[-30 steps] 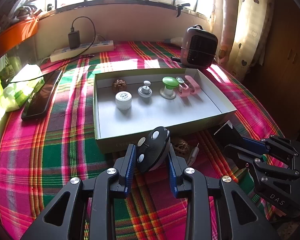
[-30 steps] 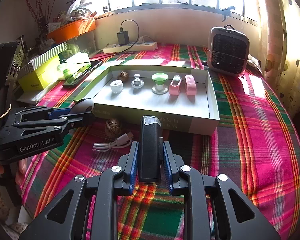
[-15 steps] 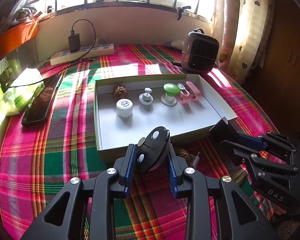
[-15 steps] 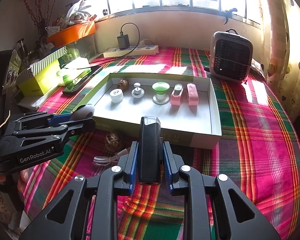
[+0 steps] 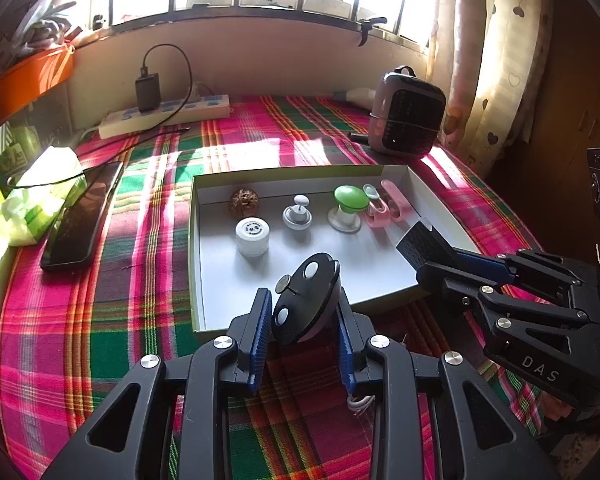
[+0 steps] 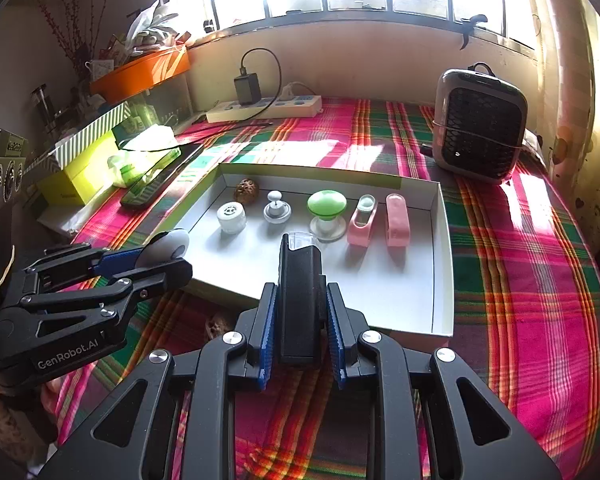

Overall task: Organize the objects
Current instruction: 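Carry the black device and black round object over the box with both tools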

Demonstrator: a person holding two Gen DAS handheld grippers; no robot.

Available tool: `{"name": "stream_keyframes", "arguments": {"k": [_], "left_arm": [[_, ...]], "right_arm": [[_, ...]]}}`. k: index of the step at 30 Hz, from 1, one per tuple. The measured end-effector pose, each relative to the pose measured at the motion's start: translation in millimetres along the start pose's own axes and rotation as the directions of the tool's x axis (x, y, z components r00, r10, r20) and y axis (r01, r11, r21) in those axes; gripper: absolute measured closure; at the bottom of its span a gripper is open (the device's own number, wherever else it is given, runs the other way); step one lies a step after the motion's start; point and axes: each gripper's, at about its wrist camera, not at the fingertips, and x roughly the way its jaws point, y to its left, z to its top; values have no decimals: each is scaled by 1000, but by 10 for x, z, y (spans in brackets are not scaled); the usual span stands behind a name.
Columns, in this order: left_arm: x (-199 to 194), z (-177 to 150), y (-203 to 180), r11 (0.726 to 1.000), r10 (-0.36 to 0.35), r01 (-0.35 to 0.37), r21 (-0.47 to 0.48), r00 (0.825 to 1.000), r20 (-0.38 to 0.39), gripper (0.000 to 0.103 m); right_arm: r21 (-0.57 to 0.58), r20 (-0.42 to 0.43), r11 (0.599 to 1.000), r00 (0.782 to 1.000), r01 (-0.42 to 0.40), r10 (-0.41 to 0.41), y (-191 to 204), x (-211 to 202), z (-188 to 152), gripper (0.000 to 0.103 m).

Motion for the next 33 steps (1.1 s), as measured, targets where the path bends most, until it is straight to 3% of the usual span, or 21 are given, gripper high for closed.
{"name": "stream_keyframes", "arguments": {"k": [22,33], "left_arm": [[298,186,104,999,17,-18,-27,999,-34,75],[423,211,137,999,25,-27,-37,998,-58,75]], "right_arm": [[-69,-73,997,997,-41,36,37,444,298,79],[-101,-163,988,982,-113,95,6,732,356,78]]}}
